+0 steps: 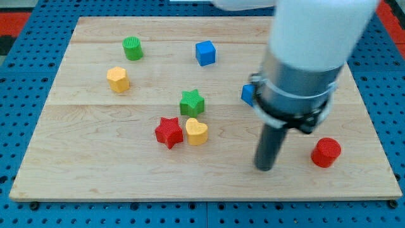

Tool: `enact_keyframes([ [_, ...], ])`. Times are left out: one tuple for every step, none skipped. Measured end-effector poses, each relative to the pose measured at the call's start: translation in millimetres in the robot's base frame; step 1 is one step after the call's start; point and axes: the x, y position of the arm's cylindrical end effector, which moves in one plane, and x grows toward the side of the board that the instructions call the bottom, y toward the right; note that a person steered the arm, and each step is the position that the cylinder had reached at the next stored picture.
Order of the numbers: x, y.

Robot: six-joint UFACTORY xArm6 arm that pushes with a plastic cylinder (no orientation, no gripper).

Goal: Nudge the red star a bit right

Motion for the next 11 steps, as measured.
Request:
enact_keyframes([
  [10.7, -79.2],
  [10.9, -181.5],
  [-4.3, -280.8],
  [-65.4, -287.1],
  [-105.2, -248.1],
  [-109.8, -242.3],
  [-110.7, -239.3],
  [-110.7, -236.4],
  [-105.9, -236.8],
  [-94.2, -211.6],
  [-93.4, -155.0],
])
